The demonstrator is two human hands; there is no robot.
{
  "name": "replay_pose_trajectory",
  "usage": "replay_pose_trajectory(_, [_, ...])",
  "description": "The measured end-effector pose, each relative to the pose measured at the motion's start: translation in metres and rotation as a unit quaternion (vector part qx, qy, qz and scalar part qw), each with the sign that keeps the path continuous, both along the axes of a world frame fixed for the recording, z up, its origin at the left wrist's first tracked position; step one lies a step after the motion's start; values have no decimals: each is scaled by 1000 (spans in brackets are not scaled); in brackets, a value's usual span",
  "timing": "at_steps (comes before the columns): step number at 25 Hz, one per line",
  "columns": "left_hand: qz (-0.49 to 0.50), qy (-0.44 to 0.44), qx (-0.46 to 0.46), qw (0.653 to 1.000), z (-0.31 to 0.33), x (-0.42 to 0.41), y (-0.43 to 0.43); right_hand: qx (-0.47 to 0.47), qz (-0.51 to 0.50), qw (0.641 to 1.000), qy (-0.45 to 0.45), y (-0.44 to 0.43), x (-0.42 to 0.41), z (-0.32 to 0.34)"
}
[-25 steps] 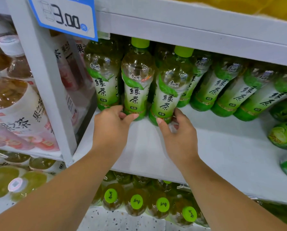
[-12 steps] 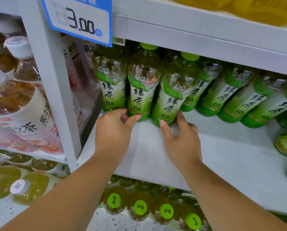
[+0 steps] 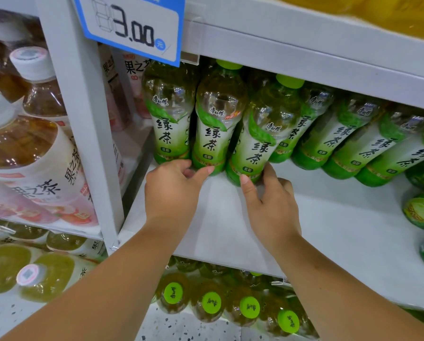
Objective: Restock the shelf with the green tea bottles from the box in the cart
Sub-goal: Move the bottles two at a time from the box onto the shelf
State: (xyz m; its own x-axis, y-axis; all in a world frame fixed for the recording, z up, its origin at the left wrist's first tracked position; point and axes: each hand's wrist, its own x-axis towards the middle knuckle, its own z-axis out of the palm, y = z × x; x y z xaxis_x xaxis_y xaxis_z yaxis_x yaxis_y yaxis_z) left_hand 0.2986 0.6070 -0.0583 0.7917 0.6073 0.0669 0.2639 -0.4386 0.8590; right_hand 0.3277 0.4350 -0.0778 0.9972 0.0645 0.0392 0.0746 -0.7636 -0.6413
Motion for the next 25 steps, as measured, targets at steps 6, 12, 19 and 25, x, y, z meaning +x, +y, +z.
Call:
replay_pose_trajectory(6, [-41, 17, -17, 999, 4, -3, 7, -11, 1, 1000, -7, 2, -1, 0])
replay_pose_trajectory(12, [-117, 73, -74, 988, 15, -20, 22, 127, -31, 991, 27, 7, -7, 15])
replay_pose_trajectory(19, [-183, 190, -102, 959, 53, -60, 16, 196, -119, 961, 156, 10, -65, 57])
replay_pose_trajectory(25, [-269, 248, -147, 919, 83, -140, 20, 190, -100, 947, 240, 6, -154, 104])
